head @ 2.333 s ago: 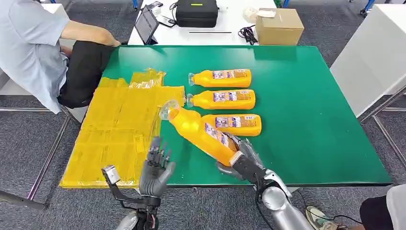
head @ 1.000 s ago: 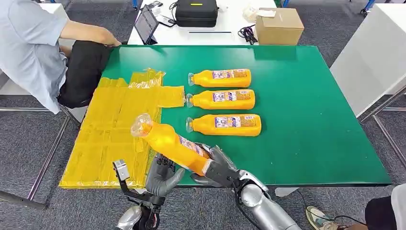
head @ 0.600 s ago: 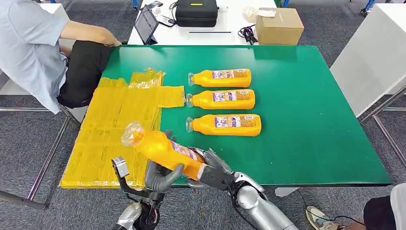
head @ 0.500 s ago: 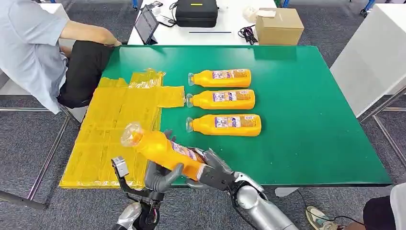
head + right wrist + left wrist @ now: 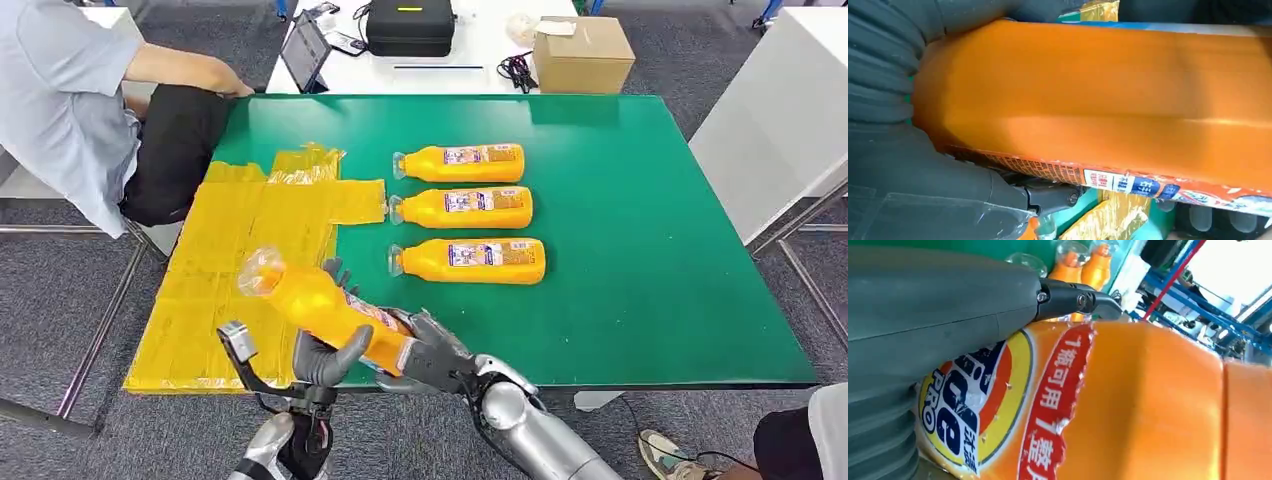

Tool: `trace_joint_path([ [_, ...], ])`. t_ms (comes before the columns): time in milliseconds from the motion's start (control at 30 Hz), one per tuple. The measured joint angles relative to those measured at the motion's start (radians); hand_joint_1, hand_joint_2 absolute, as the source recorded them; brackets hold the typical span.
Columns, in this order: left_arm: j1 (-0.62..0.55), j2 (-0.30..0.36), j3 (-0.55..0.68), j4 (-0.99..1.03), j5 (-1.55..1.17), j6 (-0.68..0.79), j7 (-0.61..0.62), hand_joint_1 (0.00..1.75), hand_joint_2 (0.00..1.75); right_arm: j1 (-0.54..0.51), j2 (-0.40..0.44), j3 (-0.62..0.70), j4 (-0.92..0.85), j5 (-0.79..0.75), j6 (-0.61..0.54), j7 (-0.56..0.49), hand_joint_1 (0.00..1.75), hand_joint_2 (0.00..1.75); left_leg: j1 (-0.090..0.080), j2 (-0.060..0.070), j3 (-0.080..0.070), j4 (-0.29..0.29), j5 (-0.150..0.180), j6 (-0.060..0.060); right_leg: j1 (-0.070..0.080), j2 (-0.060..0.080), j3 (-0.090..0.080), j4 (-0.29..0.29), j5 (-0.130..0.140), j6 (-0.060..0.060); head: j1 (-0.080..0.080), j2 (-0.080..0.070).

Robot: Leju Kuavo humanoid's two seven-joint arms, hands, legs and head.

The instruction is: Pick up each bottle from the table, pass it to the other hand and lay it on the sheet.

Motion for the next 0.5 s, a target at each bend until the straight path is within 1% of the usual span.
trace_joint_path([
  [133, 0.013, 0.004, 0.008, -0.029, 0.015, -0.028, 0.000, 1.75, 1.75, -0.005, 0.006, 0.005, 0.017, -0.006, 0.000, -0.009, 0.00, 1.75, 0.000, 0.000, 0.000, 0.000, 0.000, 0.000, 0.000, 0.000, 0.000, 0.000, 0.000, 0.000, 0.000, 0.000],
  [500, 0.010, 0.006, 0.018, -0.046, -0.075, 0.062, -0.037, 1.75, 1.75, 0.015, 0.035, 0.011, 0.079, 0.010, -0.054, -0.003, 0.00, 1.75, 0.000, 0.000, 0.000, 0.000, 0.000, 0.000, 0.000, 0.000, 0.000, 0.000, 0.000, 0.000, 0.000, 0.000],
])
